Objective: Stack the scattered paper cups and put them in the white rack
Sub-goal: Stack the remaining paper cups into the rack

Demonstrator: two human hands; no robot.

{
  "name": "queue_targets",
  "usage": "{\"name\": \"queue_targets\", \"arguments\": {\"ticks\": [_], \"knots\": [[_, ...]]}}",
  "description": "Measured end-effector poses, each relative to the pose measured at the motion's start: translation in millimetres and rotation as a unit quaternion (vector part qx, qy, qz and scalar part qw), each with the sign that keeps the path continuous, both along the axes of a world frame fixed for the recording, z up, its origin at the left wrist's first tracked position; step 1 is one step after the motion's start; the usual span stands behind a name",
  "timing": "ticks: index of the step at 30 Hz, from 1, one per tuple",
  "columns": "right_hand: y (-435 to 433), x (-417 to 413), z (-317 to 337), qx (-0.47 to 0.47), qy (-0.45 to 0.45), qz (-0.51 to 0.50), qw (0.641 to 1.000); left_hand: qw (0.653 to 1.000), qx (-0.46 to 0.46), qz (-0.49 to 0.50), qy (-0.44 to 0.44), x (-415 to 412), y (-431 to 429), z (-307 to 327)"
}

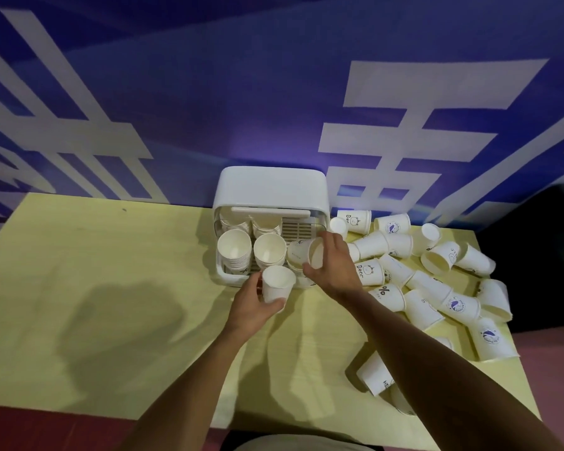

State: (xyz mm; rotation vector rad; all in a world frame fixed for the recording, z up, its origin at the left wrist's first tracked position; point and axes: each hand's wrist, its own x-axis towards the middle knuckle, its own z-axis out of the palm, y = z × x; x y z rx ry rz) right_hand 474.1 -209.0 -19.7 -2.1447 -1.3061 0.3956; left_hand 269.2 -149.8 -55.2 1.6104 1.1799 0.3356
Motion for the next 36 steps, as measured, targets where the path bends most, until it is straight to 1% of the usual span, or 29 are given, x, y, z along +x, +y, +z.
{"name": "queue_targets", "arguments": {"ticks": [3, 8, 12, 17, 22, 26, 28, 31, 33, 34, 36], "knots": [[8.7, -6.4, -2.6, -0.006, -0.024, -0.004, 1.0, 1.0, -0.005, -0.006, 0.001, -7.5, 3.3, -0.4], [14.0, -9.7, -5.6, -0.011, -0.028, 0.032, 0.999, 1.0, -0.004, -0.012, 0.014, -14.9, 8.7, -2.6], [4.5, -10.9, -4.8, -0.008, -0.022, 0.022, 0.999, 1.0, -0.002, -0.018, 0.016, -14.3, 11.7, -3.6], [-15.5, -10.1, -0.9, -0.021, 0.023, 0.022, 0.999, 0.999, -0.003, -0.031, 0.016, -4.3, 8.1, 0.7], [-28.7, -14.9, 2.8, -0.081, 0.134, 0.026, 0.987, 0.999, 0.0, -0.033, -0.003, 7.8, 2.2, 7.1], [-31.8, -17.4, 6.0, -0.086, 0.182, 0.025, 0.979, 0.997, 0.01, -0.072, -0.004, 14.8, -4.2, 13.2], [-31.2, -17.8, 8.1, -0.082, 0.19, 0.026, 0.978, 0.995, 0.021, -0.097, -0.004, 17.7, -4.3, 16.3], [-27.8, -16.7, 9.9, -0.073, 0.174, 0.023, 0.982, 0.988, 0.048, -0.144, 0.019, 21.8, -0.1, 20.8], [-24.7, -13.8, 12.6, -0.042, 0.164, -0.006, 0.986, 0.982, 0.074, -0.167, 0.048, 22.4, 5.2, 22.1], [-23.0, -11.9, 15.2, -0.023, 0.157, -0.025, 0.987, 0.975, 0.099, -0.182, 0.076, 21.4, 8.2, 22.3], [-19.3, -8.2, 19.9, 0.011, 0.138, -0.046, 0.989, 0.946, 0.173, -0.22, 0.164, 17.2, 13.1, 21.7]]}}
